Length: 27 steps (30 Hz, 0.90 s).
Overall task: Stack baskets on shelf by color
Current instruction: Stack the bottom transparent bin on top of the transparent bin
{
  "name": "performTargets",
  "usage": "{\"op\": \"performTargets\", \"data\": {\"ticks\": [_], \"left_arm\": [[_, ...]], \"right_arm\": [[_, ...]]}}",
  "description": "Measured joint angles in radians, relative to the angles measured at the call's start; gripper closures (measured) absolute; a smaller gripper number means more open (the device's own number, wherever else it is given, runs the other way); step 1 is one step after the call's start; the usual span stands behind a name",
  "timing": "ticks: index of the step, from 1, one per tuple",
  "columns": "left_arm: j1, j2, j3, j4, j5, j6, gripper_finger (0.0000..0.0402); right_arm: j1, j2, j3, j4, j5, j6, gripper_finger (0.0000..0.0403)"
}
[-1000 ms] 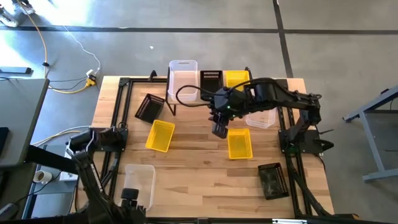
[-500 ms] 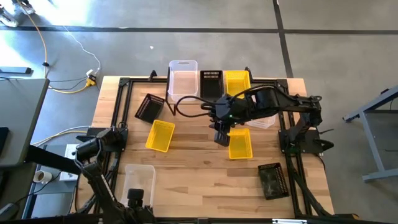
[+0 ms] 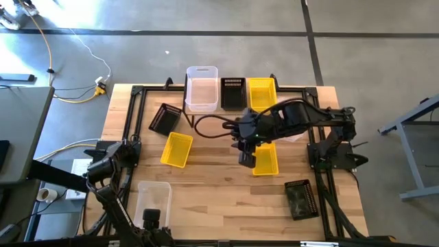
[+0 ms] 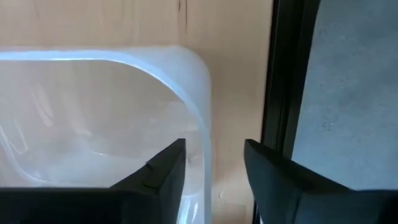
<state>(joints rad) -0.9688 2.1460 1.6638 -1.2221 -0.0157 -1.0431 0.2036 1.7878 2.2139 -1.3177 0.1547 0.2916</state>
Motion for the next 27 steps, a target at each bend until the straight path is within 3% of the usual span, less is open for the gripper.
{"op": "performTargets", "data": {"ticks": [9, 18, 27], "left_arm": [[0.001, -0.009, 0.000, 0.001, 0.038, -0.036, 0.0393], [0.017, -0.136, 0.000, -0.001, 0.013, -0.114, 0.0397], [0.069, -0.359, 0.000, -0.015, -0.143, -0.132, 0.0400]], "right_arm": [[0.040, 0.000, 0.000, -0.003, 0.029, 0.023, 0.0316], [0.073, 0.000, 0.000, -0.005, 0.033, 0.026, 0.0316], [0.079, 0.000, 0.000, -0.083, 0.104, 0.112, 0.0316]]}}
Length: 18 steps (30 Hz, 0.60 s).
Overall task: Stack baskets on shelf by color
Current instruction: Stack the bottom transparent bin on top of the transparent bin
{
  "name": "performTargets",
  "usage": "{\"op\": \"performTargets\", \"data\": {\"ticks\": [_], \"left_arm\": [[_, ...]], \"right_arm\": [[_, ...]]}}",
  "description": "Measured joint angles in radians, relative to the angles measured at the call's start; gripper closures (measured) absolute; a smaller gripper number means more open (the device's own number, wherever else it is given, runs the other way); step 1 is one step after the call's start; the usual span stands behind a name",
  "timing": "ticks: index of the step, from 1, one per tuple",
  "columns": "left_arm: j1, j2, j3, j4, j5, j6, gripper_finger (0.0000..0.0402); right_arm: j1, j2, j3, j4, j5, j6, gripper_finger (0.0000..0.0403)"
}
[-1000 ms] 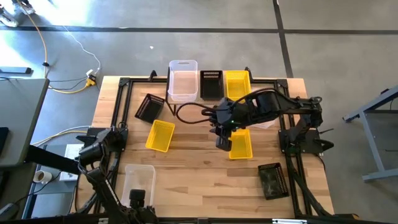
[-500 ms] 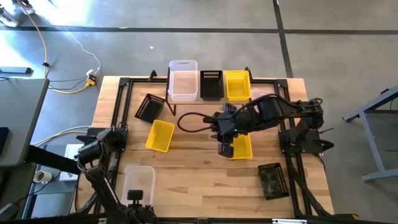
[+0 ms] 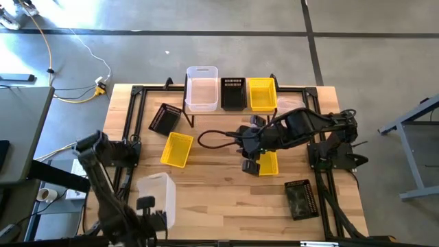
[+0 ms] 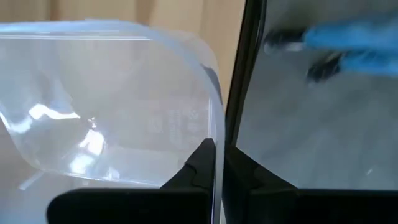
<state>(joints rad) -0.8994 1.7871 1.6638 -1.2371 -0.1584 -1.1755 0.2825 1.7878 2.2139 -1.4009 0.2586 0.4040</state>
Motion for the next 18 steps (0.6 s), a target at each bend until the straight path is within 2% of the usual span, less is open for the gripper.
{"op": "performTargets", "data": {"ticks": [9, 18], "left_arm": [[0.110, -0.202, 0.000, -0.090, -0.202, 0.106, 0.0401], [0.323, -0.320, 0.000, -0.169, -0.315, 0.389, 0.0401]], "right_arm": [[-0.001, 0.000, 0.000, -0.078, 0.091, 0.103, 0.0316], [-0.021, 0.000, 0.000, -0.092, 0.157, 0.121, 0.0316]]}}
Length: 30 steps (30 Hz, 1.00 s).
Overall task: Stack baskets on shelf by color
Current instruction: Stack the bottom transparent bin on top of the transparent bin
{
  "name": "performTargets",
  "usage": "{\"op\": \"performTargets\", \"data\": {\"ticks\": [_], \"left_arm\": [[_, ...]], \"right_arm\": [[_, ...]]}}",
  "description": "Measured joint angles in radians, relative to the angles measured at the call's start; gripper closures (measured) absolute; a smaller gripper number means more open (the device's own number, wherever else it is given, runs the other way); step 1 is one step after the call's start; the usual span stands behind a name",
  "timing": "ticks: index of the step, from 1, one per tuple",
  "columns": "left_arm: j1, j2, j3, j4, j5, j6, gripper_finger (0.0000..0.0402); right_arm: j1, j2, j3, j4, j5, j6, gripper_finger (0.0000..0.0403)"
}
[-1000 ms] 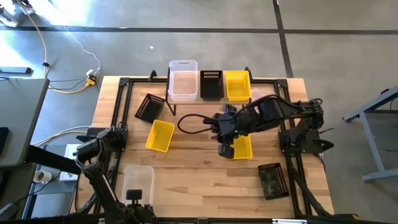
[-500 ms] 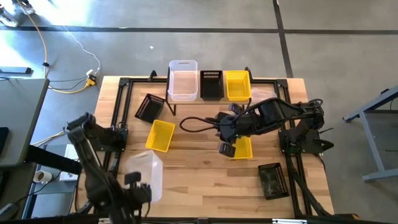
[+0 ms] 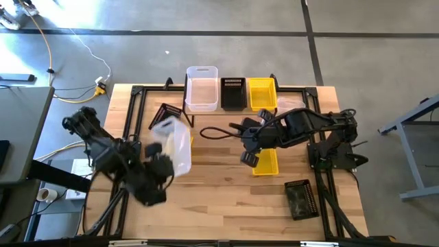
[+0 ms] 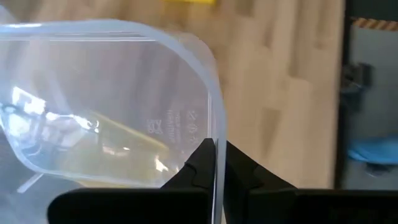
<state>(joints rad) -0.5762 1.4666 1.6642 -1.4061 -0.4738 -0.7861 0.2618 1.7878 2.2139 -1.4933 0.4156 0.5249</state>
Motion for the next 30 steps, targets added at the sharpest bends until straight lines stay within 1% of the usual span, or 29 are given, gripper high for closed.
{"op": "performTargets", "data": {"ticks": [4, 7, 14, 18, 23, 26, 30], "left_arm": [[0.129, -0.041, 0.000, -0.001, -0.035, 0.152, 0.0401], [0.238, -0.067, 0.000, 0.003, -0.036, 0.276, 0.0401], [0.506, -0.106, 0.000, 0.038, -0.031, 0.581, 0.0401], [0.654, -0.109, 0.004, 0.085, 0.023, 0.742, 0.0401], [0.812, -0.090, 0.046, 0.147, 0.079, 0.906, 0.0401], [0.891, -0.083, 0.060, 0.172, 0.117, 0.967, 0.0401], [0.977, -0.081, 0.076, 0.192, 0.158, 1.006, 0.0401]], "right_arm": [[-0.033, 0.000, 0.000, 0.000, 0.025, -0.001, 0.0316], [-0.065, 0.000, 0.000, 0.000, 0.056, -0.001, 0.0316], [-0.159, 0.000, 0.000, -0.002, 0.061, -0.007, 0.0316], [-0.208, 0.000, 0.000, -0.002, 0.055, -0.007, 0.0316], [-0.263, 0.000, 0.000, -0.002, 0.052, -0.018, 0.0316], [-0.291, 0.000, 0.000, -0.002, 0.051, -0.039, 0.0316], [-0.315, 0.000, 0.000, -0.002, 0.051, -0.061, 0.0316]]}}
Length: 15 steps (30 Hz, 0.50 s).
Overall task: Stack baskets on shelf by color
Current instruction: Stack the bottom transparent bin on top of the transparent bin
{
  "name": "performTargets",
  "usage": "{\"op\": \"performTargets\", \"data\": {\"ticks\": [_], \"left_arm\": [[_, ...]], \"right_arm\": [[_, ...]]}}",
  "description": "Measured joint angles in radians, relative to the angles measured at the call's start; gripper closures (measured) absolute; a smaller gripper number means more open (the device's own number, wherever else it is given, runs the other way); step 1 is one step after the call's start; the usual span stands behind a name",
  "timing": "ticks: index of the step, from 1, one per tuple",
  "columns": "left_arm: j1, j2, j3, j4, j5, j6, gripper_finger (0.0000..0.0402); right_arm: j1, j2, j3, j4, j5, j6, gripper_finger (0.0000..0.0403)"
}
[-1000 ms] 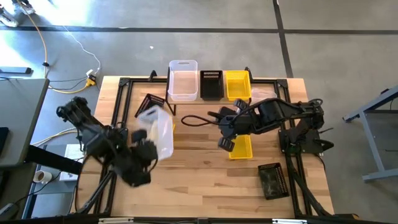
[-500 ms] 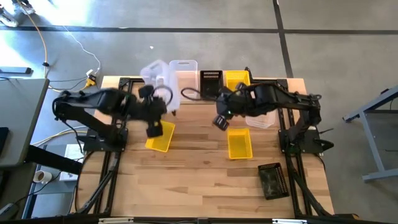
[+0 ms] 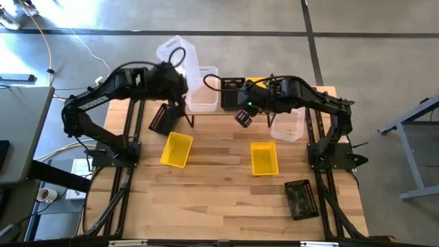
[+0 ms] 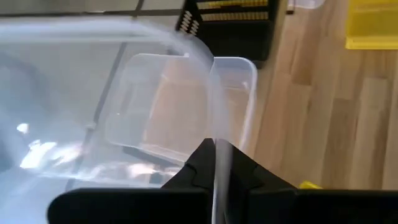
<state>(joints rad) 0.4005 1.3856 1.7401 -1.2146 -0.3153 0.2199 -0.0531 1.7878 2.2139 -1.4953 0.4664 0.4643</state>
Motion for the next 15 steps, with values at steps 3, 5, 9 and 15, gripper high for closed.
{"op": "performTargets", "data": {"ticks": [3, 5, 9, 15], "left_arm": [[0.042, 0.002, 0.016, 0.035, 0.021, 0.032, 0.0401], [0.064, 0.007, 0.037, 0.062, 0.043, 0.063, 0.0401], [0.099, 0.028, 0.112, 0.069, 0.052, 0.140, 0.0401], [0.139, 0.087, 0.228, 0.054, 0.111, 0.206, 0.0401]], "right_arm": [[-0.012, 0.000, 0.000, 0.000, -0.002, -0.001, 0.0316], [-0.018, 0.000, 0.000, 0.000, -0.003, 0.005, 0.0316], [-0.021, 0.000, 0.000, 0.000, -0.004, 0.006, 0.0316], [-0.021, 0.000, 0.000, 0.000, -0.004, 0.034, 0.0316]]}}
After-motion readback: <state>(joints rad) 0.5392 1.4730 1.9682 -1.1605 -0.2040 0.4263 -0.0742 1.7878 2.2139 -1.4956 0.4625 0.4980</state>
